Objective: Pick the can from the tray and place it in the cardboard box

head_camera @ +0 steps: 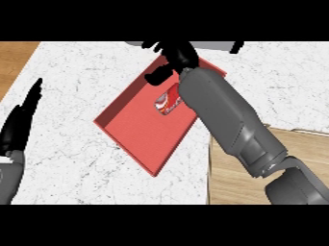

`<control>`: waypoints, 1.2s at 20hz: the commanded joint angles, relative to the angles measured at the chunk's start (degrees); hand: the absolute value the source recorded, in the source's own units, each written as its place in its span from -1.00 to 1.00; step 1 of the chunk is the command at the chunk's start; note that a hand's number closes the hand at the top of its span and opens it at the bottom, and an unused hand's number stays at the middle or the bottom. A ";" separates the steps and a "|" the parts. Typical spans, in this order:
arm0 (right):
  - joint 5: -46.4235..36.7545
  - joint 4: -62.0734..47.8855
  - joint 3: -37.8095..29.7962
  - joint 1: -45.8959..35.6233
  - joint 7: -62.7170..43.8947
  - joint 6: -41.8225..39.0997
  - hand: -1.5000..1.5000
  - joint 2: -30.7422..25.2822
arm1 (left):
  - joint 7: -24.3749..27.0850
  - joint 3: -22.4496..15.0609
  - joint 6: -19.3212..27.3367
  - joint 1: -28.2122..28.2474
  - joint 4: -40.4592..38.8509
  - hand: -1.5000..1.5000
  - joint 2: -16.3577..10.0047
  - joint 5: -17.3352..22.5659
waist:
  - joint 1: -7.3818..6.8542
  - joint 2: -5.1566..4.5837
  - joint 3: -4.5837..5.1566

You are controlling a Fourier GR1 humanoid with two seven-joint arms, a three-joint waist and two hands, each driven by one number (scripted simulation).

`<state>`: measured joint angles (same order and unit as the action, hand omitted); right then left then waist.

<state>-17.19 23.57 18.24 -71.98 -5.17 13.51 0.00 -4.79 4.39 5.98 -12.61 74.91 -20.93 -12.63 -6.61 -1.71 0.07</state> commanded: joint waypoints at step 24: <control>21.69 -5.12 -16.54 1.73 24.89 -0.16 -1.00 -10.23 | 2.15 3.04 2.08 4.32 -0.07 0.00 1.17 -0.32 | 5.02 1.18 -0.08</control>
<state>3.45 20.16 4.11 -70.53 19.10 15.77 -6.62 -3.00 7.49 6.63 -9.47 74.29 -21.11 -12.37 -2.22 -0.74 -0.02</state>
